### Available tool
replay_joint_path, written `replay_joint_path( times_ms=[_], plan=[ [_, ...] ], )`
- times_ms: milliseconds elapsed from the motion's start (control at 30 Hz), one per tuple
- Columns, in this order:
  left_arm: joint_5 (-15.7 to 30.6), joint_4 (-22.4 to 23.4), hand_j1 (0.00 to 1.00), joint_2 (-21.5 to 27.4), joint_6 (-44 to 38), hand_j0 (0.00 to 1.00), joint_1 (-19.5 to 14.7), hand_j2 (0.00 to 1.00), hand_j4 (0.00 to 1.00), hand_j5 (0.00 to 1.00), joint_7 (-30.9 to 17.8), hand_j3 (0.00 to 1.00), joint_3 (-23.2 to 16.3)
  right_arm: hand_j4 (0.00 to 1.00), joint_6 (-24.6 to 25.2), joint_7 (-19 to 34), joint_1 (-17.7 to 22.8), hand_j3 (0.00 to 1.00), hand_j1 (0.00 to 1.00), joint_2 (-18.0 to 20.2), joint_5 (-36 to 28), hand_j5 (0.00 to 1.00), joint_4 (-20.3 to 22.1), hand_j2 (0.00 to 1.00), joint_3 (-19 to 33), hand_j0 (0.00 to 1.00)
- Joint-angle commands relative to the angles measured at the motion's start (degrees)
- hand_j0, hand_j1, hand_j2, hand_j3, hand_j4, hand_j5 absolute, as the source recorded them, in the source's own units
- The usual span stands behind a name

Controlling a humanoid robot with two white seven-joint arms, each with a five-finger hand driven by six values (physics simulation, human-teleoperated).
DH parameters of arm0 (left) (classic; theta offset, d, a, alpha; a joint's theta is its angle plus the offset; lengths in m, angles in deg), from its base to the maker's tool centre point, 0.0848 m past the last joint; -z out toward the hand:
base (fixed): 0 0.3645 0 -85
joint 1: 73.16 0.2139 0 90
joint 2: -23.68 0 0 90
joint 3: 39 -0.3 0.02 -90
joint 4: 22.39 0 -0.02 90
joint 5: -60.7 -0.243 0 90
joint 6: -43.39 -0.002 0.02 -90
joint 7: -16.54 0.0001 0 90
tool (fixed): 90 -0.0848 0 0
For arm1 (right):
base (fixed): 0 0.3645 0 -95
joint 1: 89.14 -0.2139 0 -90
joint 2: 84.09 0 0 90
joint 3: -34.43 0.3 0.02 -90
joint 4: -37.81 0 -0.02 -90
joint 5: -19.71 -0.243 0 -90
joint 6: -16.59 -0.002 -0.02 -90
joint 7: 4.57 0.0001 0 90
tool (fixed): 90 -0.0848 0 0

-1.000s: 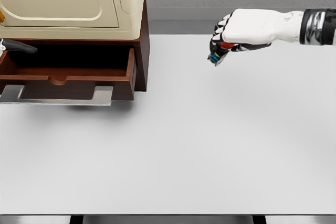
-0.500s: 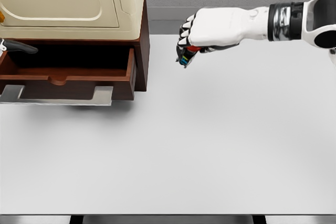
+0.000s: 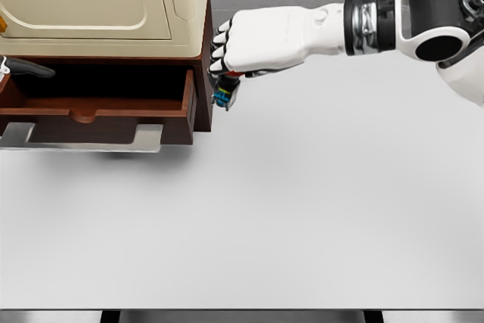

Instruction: Open the cabinet drawer with left arm, and place a switch into the drawer with right arm

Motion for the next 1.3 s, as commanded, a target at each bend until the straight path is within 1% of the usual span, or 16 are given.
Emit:
replay_joint_path(
  times_ms=[0,67,133,200,367,600,633,733,900,967,1033,1067,1100,1167,1267],
  plan=[
    [0.51,-0.05,1.0,0.06,-0.18,1.0,0.12,1.0,1.0,1.0,0.02,1.0,0.06,0.58,0.18,-0.05,0.0,0.58,0.58,-0.81,-0.2,0.58,0.03,0.58,-0.03,0.58],
    [0.51,-0.05,1.0,0.06,-0.18,1.0,0.12,1.0,1.0,1.0,0.02,1.0,0.06,0.6,0.18,-0.05,-0.88,0.6,0.6,-1.25,-0.29,0.6,0.03,0.6,-0.03,0.6],
    [0.42,-0.14,1.0,-0.11,-0.18,1.0,0.13,1.0,1.0,1.0,0.02,1.0,0.06,0.6,0.18,-0.05,-1.84,0.6,0.6,-1.34,-1.87,0.6,0.03,0.6,0.06,0.6],
    [0.42,-0.14,1.0,-0.11,-0.18,1.0,0.13,1.0,1.0,1.0,0.02,1.0,0.06,0.6,0.18,-0.05,-2.99,0.6,0.6,-1.51,-1.96,0.6,0.03,0.6,0.06,0.6],
    [0.42,-0.14,1.0,-0.11,-0.18,1.0,0.13,1.0,1.0,1.0,0.02,1.0,0.06,0.61,0.18,-0.05,-4.48,0.61,0.61,-4.59,-2.31,0.61,-0.15,0.61,-0.03,0.61],
    [0.24,-0.14,1.0,-0.11,-0.18,1.0,0.13,1.0,1.0,1.0,0.02,1.0,0.06,0.62,0.18,-0.05,-7.91,0.62,0.62,-8.54,-2.31,0.62,-0.85,0.62,0.06,0.62],
    [0.24,-0.14,1.0,-0.11,-0.18,1.0,0.13,1.0,1.0,1.0,0.02,1.0,0.06,0.62,0.18,-0.05,-8.0,0.62,0.62,-9.16,-2.31,0.62,-1.2,0.62,0.06,0.62],
    [0.16,-0.14,1.0,-0.11,-0.18,1.0,0.13,1.0,1.0,1.0,0.02,1.0,-0.03,0.64,0.18,-0.05,-8.44,0.64,0.64,-11.79,-2.31,0.64,-4.1,0.64,-0.12,0.64],
    [0.16,-0.14,1.0,-0.29,-0.18,1.0,0.13,1.0,1.0,1.0,0.02,1.0,-0.03,0.64,0.18,-0.05,-8.53,0.64,0.64,-15.92,-2.05,0.64,-10.26,0.64,-0.12,0.64],
    [0.07,-0.14,1.0,-0.29,-0.18,1.0,0.13,1.0,1.0,1.0,0.02,1.0,-0.03,0.64,0.18,-0.05,-8.96,0.64,0.64,-16.45,-1.96,0.64,-11.84,0.64,-0.12,0.64],
    [0.07,-0.14,1.0,-0.29,-0.18,1.0,0.13,1.0,1.0,1.0,0.02,1.0,-0.03,0.64,0.18,-0.05,-9.49,0.64,0.64,-16.72,-1.96,0.64,-12.19,0.64,-0.12,0.64],
    [0.07,-0.14,1.0,-0.29,-0.18,1.0,0.13,1.0,1.0,1.0,0.02,1.0,-0.03,0.65,0.18,-0.05,-9.84,0.65,0.65,-16.72,-1.78,0.65,-12.1,0.65,-0.12,0.65],
    [0.07,-0.14,1.0,-0.29,-0.18,1.0,0.13,1.0,1.0,1.0,0.02,1.0,-0.03,0.73,0.18,-0.05,-9.93,0.73,0.73,-16.72,-1.61,0.73,-11.84,0.73,-0.03,0.73],
    [0.07,-0.14,1.0,-0.29,-0.18,1.0,0.13,1.0,1.0,1.0,0.02,1.0,-0.11,0.74,0.18,-0.05,-10.11,0.74,0.74,-16.98,-1.61,0.74,-11.66,0.74,-0.12,0.74],
    [0.07,-0.14,1.0,-0.2,-0.18,1.0,0.13,1.0,1.0,1.0,0.02,1.0,-0.2,0.75,0.18,-0.05,-10.46,0.75,0.75,-18.65,-1.61,0.75,-11.66,0.75,-1.26,0.75]
  ],
)
